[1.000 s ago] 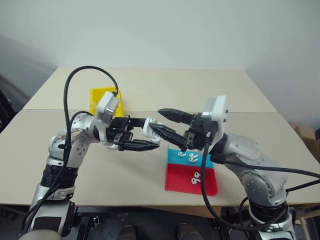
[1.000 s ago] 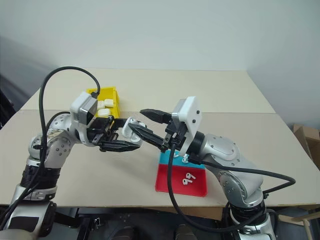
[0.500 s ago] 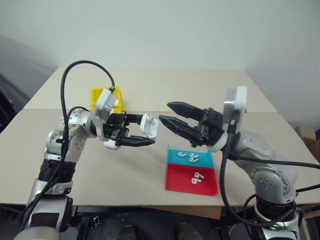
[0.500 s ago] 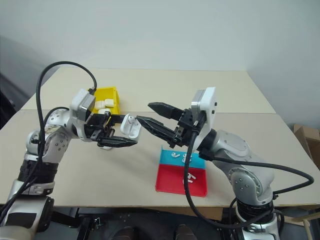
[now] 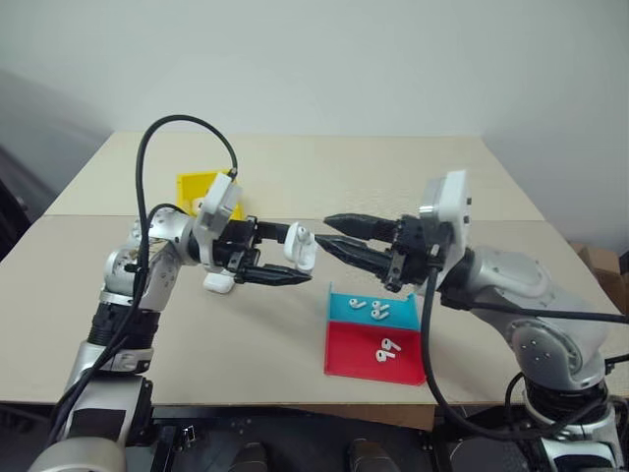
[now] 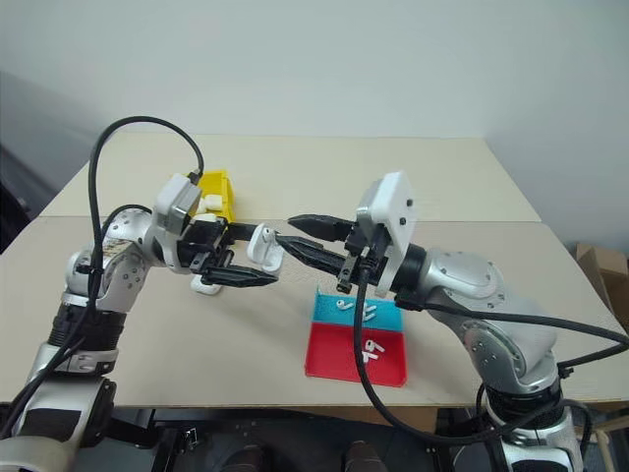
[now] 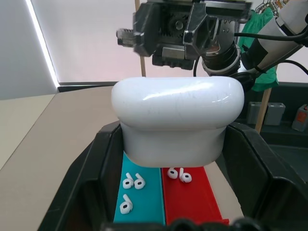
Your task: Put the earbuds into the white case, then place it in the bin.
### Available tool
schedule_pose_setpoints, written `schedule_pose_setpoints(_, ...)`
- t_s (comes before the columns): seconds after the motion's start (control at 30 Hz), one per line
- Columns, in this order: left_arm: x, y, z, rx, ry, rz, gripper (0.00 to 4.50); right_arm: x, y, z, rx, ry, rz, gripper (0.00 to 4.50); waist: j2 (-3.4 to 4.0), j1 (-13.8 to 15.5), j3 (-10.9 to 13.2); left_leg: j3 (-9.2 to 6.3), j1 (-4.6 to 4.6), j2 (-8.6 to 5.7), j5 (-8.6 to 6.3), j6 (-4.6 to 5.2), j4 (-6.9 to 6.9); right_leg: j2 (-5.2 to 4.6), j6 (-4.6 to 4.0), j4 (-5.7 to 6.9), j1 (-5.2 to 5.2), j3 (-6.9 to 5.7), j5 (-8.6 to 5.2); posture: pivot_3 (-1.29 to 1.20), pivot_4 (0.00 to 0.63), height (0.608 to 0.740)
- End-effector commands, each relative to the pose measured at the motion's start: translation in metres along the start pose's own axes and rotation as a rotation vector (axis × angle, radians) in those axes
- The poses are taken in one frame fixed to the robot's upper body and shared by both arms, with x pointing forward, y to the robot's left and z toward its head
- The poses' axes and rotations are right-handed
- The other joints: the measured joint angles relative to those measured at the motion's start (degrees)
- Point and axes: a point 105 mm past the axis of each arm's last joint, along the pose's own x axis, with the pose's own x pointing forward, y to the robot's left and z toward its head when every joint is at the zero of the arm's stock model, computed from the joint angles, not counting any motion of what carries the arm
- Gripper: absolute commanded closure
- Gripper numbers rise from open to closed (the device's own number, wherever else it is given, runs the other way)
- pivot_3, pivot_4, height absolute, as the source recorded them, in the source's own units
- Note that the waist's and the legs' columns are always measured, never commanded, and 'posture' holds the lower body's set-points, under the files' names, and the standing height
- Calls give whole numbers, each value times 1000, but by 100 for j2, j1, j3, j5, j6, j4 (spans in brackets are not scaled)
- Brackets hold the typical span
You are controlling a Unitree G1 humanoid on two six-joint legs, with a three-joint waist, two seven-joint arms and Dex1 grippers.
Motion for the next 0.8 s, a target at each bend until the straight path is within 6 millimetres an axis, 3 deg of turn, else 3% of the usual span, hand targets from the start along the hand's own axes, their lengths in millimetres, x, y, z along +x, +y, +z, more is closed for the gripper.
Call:
schedule_pose_setpoints(0.03, 1, -2, 14, 54, -32, 4, 1715, 3, 7, 10, -64, 5, 45, 4303, 0, 7, 0, -1, 0, 0, 0, 0, 0, 0, 0, -1, 0, 0, 0, 0, 150, 740)
schedule_pose_setpoints(0.07, 0, -2, 14, 53, -35, 8, 1715, 3, 6, 11, -73, 14, 49, 4490, 0, 9, 0, 0, -1, 0, 0, 0, 0, 0, 0, -1, 0, 0, 0, 0, 150, 740)
schedule_pose_setpoints(0.53, 4, 2, 15, 53, -53, 24, 1715, 27, 7, 2, -105, 166, 15, 4490, 0, 10, 0, 0, -5, 0, 0, 0, 0, -1, -1, 0, -4, 0, 0, 0, 150, 740)
schedule_pose_setpoints(0.8, 3, 2, 15, 55, -53, 26, 1715, 27, 8, 0, -91, 181, -2, 4490, 0, 10, 0, -2, -5, 0, 0, 0, 0, 0, -1, 0, -4, -2, 0, 0, 150, 740)
